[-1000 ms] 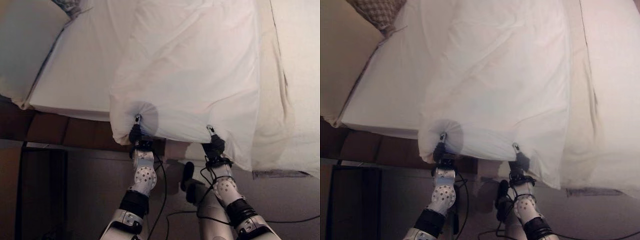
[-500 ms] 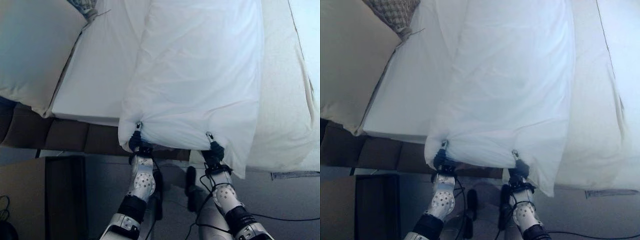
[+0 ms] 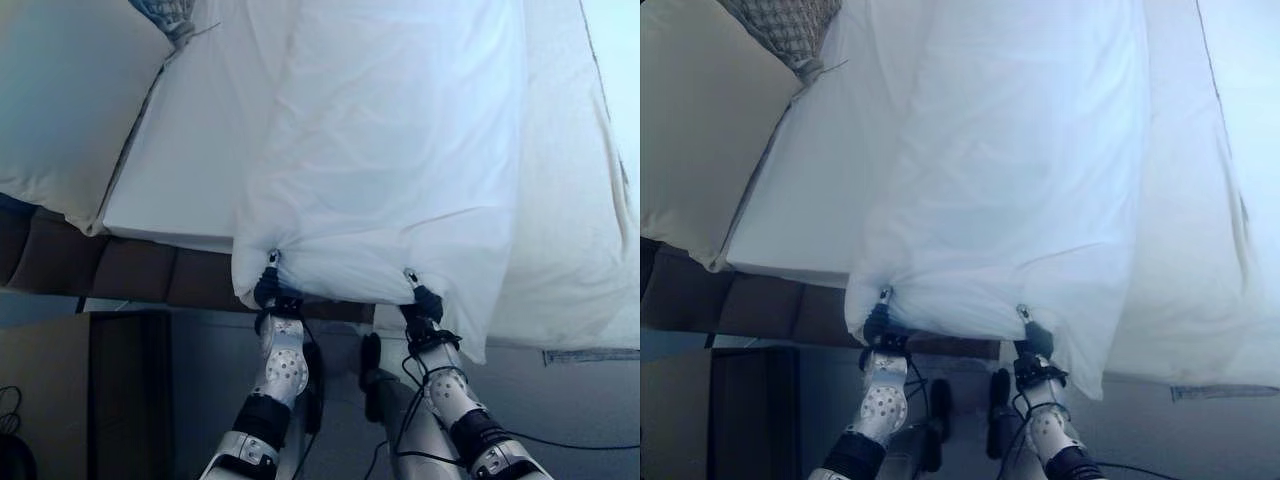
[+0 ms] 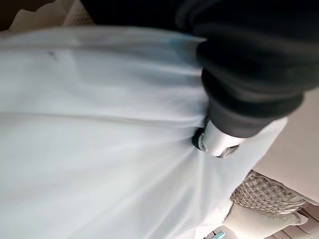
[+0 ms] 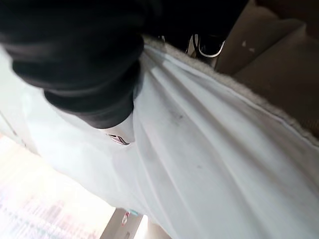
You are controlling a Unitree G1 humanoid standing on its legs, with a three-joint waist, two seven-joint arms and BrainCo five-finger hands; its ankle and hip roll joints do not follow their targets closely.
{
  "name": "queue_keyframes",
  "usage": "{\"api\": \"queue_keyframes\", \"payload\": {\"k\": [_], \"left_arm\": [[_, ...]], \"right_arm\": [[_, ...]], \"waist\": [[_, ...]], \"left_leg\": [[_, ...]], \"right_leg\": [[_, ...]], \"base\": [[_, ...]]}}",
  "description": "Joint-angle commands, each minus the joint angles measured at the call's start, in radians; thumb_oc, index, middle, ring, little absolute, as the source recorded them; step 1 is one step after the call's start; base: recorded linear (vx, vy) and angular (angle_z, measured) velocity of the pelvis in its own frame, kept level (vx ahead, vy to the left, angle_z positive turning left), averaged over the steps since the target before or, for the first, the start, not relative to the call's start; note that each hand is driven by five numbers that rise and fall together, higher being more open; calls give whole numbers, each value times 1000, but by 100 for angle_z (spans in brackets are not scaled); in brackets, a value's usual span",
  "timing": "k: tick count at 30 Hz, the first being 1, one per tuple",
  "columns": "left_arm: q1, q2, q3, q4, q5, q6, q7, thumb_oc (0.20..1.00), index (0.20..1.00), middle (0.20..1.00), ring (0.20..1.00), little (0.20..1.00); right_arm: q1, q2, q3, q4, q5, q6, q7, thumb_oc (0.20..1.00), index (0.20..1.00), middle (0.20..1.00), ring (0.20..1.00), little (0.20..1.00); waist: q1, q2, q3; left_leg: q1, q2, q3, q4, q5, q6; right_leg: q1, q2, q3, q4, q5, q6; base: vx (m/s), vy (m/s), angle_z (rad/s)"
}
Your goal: Make the bed
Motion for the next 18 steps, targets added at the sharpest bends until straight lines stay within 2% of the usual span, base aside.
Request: {"api": "queue_keyframes", "payload": {"k": [1, 4, 6, 7, 9, 11, 13, 16, 18], "left_arm": [[37, 143, 166, -68, 95, -142, 47, 200, 200, 200, 200, 200], [35, 149, 163, -65, 102, -140, 46, 200, 200, 200, 200, 200], [10, 159, 156, -45, 116, -145, 59, 200, 200, 200, 200, 200], [-10, 156, 147, -23, 121, -153, 70, 200, 200, 200, 200, 200], [-27, 136, 161, 34, 117, -168, 123, 200, 200, 200, 200, 200], [-37, 129, 168, 64, 121, -171, 141, 200, 200, 200, 200, 200], [-56, 99, 203, 157, 92, -183, 205, 200, 200, 200, 200, 200], [-69, 93, 219, 242, 78, -161, 198, 200, 200, 200, 200, 200], [-83, 91, 234, 377, 34, -130, 170, 200, 200, 200, 200, 200]], "right_arm": [[49, -122, -79, 6, 19, -97, -25, 200, 200, 200, 200, 200], [33, -121, -69, 17, 17, -97, -26, 200, 200, 200, 200, 200], [7, -115, -70, 27, 12, -100, -29, 200, 200, 200, 200, 200], [-3, -113, -80, 47, 11, -102, -36, 200, 200, 200, 200, 200], [-16, -103, -79, 93, 8, -92, -49, 200, 200, 200, 200, 200], [-24, -98, -78, 121, 11, -83, -51, 200, 200, 200, 200, 200], [-33, -78, -66, 196, 11, -51, -65, 200, 200, 200, 200, 200], [-34, -72, -59, 266, -20, -22, -67, 200, 200, 200, 200, 200], [-29, -65, -41, 364, -69, 19, -71, 200, 200, 200, 200, 200]], "waist": [[26, 4, -67], [40, 17, -66], [44, 22, -48], [38, 24, -37], [28, 25, -31], [30, 24, -26], [29, 26, -20], [28, 26, -12], [26, 23, -4]], "left_leg": [[-3, 145, -56, -248, 148, -28], [34, 166, -38, -295, 156, -38], [19, 149, -13, -282, 157, -44], [-19, 116, 23, -212, 121, -37], [-48, 79, 57, -109, 67, -24], [-58, 70, 69, -70, 52, -20], [-55, 53, 95, -46, 22, -5], [-55, 44, 103, -35, 10, 1], [-56, 40, 110, -17, 0, 3]], "right_leg": [[4, 33, 49, -54, 14, 182], [-29, 32, 57, -12, 7, 191], [-65, 9, 65, -1, 24, 204], [-71, -30, 71, -4, 39, 222], [-59, -71, 90, -19, 58, 247], [-54, -82, 101, -29, 67, 253], [-33, -112, 125, -71, 92, 270], [-15, -128, 129, -103, 106, 278], [-2, -142, 130, -116, 115, 280]], "base": [[39, 108, -32], [28, 256, -40], [-26, 338, -45], [19, 484, -17], [63, 398, 13], [81, 269, 9], [127, 351, -3], [55, 140, -28], [46, 85, -14]]}}
